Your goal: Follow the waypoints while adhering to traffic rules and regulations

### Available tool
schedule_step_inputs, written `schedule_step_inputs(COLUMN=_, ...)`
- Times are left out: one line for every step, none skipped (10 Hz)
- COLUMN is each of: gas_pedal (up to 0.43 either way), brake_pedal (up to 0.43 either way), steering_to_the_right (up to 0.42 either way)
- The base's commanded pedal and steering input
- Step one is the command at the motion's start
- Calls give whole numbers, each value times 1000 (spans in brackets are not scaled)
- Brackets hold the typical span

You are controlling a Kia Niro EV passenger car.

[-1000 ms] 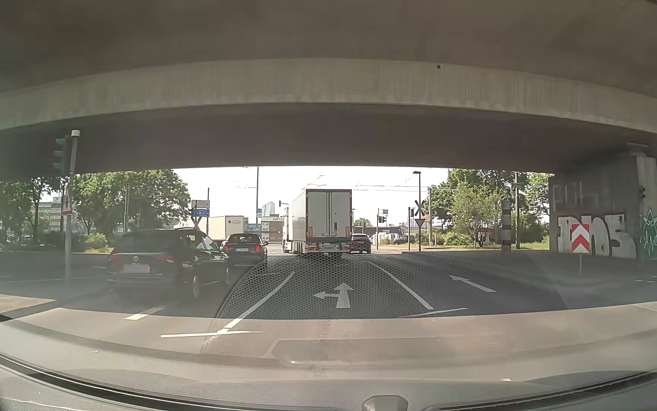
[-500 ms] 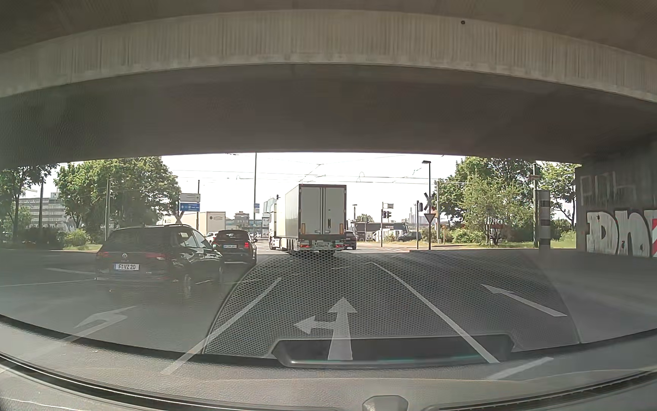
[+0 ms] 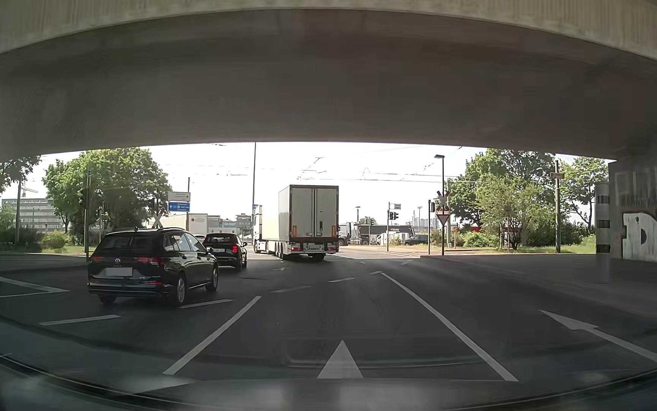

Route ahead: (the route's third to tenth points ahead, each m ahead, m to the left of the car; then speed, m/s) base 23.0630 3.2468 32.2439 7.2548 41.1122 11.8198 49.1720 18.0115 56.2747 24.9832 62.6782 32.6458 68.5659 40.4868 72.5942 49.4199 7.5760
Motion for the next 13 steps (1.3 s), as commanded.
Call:
schedule_step_inputs(gas_pedal=98, brake_pedal=30, steering_to_the_right=-12)
schedule_step_inputs(gas_pedal=110, brake_pedal=30, steering_to_the_right=-13)
schedule_step_inputs(gas_pedal=110, brake_pedal=37, steering_to_the_right=-13)
schedule_step_inputs(gas_pedal=118, brake_pedal=30, steering_to_the_right=-13)
schedule_step_inputs(gas_pedal=118, brake_pedal=30, steering_to_the_right=-14)
schedule_step_inputs(gas_pedal=118, brake_pedal=30, steering_to_the_right=-16)
schedule_step_inputs(gas_pedal=118, brake_pedal=30, steering_to_the_right=-21)
schedule_step_inputs(gas_pedal=118, brake_pedal=30, steering_to_the_right=-22)
schedule_step_inputs(gas_pedal=118, brake_pedal=30, steering_to_the_right=-22)
schedule_step_inputs(gas_pedal=118, brake_pedal=30, steering_to_the_right=-22)
schedule_step_inputs(gas_pedal=118, brake_pedal=30, steering_to_the_right=-16)
schedule_step_inputs(gas_pedal=118, brake_pedal=30, steering_to_the_right=-12)
schedule_step_inputs(gas_pedal=118, brake_pedal=30, steering_to_the_right=-12)
